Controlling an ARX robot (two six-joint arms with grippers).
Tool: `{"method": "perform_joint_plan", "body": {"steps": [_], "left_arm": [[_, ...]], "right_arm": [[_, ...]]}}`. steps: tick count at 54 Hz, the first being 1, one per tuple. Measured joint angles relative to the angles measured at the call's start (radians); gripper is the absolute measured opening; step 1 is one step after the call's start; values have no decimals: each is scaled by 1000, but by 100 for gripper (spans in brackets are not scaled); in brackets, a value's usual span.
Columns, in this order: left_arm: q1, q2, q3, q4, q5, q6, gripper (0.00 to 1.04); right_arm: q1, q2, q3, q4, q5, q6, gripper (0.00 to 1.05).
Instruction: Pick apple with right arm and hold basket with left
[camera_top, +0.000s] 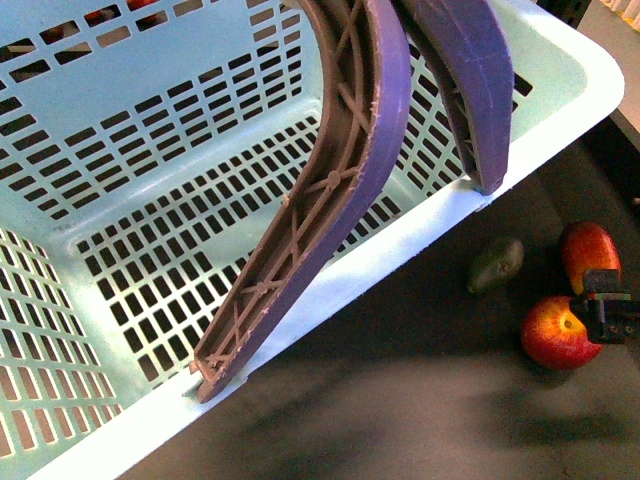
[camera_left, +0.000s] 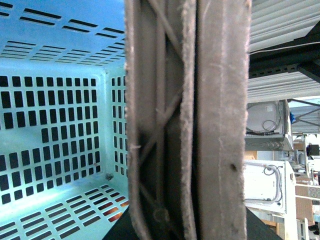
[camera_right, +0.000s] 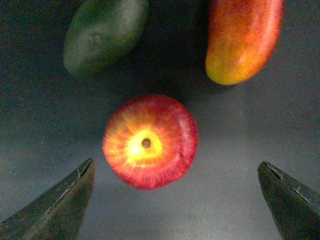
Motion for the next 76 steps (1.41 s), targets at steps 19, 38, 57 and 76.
{"method": "perform_joint_plan", "body": {"steps": [19, 38, 57, 76], "left_arm": [[0, 0, 0, 0, -1, 0, 15], [0, 0, 0, 0, -2, 0, 15], [0, 0, 0, 0, -1, 0, 15], [0, 0, 0, 0, -1, 0, 15]], "right_arm": [[54, 164, 121, -31, 48, -21, 96], [72, 271, 232, -76, 71, -13, 96], [61, 288, 238, -76, 66, -13, 80], [-35, 1, 69, -56, 32, -47, 80]]}}
